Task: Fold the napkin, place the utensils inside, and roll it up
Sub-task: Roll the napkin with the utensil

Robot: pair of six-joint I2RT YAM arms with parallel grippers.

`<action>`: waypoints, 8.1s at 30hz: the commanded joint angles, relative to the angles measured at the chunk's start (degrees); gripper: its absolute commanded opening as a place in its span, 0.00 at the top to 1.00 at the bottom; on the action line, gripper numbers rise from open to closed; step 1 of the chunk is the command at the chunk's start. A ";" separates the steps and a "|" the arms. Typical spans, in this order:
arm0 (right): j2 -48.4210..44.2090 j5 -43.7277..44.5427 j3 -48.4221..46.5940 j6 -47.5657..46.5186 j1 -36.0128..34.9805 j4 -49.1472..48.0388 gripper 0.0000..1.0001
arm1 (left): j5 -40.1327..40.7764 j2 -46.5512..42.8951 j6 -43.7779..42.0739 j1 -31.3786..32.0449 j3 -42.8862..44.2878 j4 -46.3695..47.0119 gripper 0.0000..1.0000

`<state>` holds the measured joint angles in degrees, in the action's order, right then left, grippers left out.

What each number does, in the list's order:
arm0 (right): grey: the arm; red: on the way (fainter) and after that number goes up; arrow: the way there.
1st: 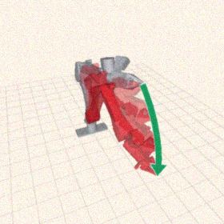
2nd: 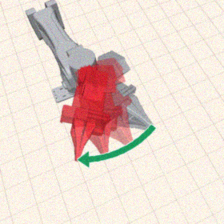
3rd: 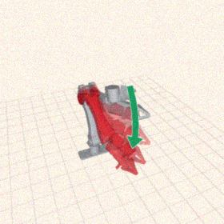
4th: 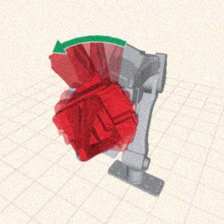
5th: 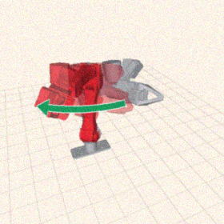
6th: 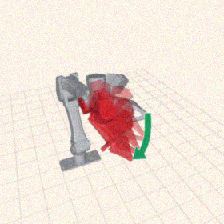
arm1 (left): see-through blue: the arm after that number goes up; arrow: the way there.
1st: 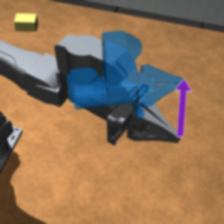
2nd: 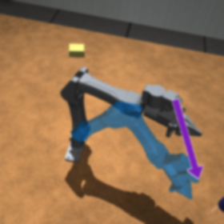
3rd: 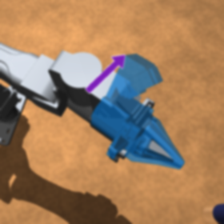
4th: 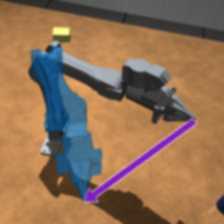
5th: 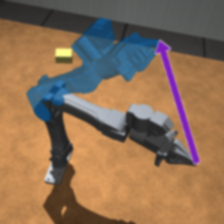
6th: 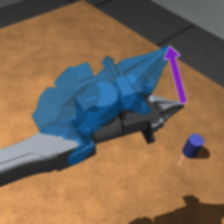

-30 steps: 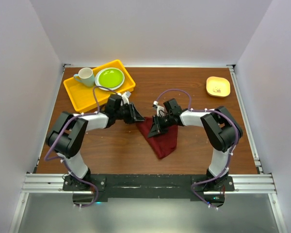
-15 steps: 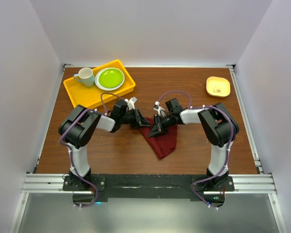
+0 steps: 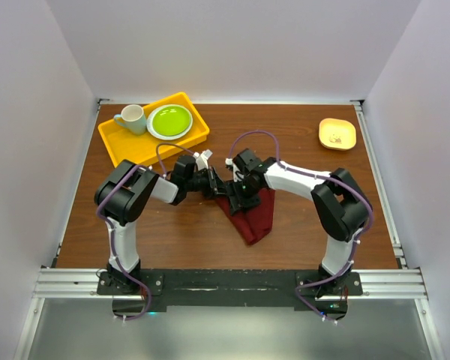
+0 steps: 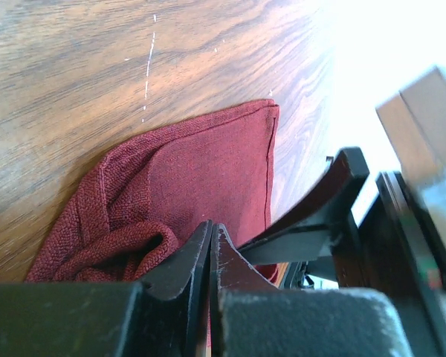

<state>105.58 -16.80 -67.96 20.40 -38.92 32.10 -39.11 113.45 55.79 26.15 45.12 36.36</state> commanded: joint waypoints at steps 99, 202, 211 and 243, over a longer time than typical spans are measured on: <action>-1.35 27.42 -7.16 2.63 -15.04 10.17 0.27 | 5.89 -3.50 -9.30 -1.19 -4.96 -14.21 0.93; 2.09 16.09 -8.42 -7.13 -13.64 8.78 0.64 | 3.69 -10.09 -11.32 -2.95 0.23 -23.70 0.94; 1.55 0.67 1.68 -6.25 -6.97 -2.55 0.80 | 4.67 -16.32 -12.29 -4.79 7.52 -30.74 0.83; -3.52 -12.74 12.07 -3.53 4.90 -9.08 0.45 | 2.64 -5.87 -8.77 0.13 -1.70 -17.02 0.94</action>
<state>106.45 -43.42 -56.84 18.06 -33.52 14.44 -38.41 105.69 50.63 26.74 42.98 19.14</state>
